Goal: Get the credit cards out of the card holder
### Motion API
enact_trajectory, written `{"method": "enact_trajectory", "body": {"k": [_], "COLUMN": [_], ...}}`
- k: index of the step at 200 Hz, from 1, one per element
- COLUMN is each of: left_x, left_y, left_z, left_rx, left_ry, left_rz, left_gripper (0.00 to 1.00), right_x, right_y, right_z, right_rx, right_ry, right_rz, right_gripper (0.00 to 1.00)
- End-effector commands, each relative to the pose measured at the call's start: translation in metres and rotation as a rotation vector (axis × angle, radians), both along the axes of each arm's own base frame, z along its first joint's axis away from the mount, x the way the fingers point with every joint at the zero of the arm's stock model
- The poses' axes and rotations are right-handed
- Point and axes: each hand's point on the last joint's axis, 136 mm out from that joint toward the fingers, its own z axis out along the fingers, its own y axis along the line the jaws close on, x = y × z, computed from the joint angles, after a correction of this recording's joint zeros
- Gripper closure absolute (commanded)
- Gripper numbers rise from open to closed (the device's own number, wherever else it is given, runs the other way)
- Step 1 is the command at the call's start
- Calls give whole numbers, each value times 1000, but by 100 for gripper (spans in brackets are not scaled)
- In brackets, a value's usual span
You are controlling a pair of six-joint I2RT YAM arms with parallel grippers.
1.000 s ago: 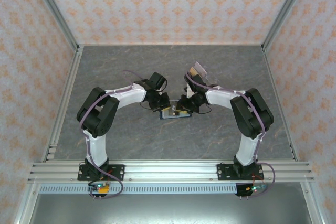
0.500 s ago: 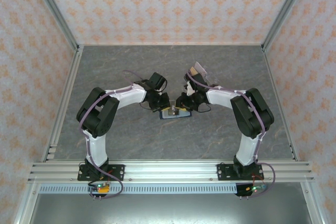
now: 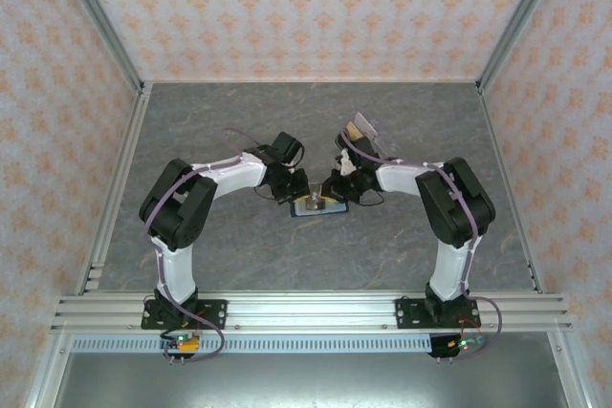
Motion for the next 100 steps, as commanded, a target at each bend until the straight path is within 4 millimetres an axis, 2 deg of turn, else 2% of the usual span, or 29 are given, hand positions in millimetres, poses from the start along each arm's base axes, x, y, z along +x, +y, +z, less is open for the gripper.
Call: {"method": "enact_trajectory", "body": {"k": [1, 35, 57, 92, 94, 100], "left_x": [-14, -6, -3, 0, 2, 4], "left_y": [19, 17, 16, 13, 12, 12], "left_z": [-24, -9, -6, -2, 7, 13], "left_rx": [103, 89, 83, 61, 49, 40], "left_ry": [55, 17, 6, -2, -23, -36], "left_rz": [14, 19, 14, 6, 7, 8], "left_gripper": [88, 80, 76, 74, 74, 73], "right_x": [1, -2, -5, -3, -3, -2], "right_y": [-10, -26, -36, -41, -40, -42], "right_z": [3, 10, 16, 33, 35, 40], "right_rx": [-44, -132, -185, -209, -209, -217], "right_ry": [-43, -71, -88, -122, -126, -140], "right_rz": [-20, -30, -33, -25, -24, -23], "right_gripper": [94, 96, 96, 98, 98, 99]}}
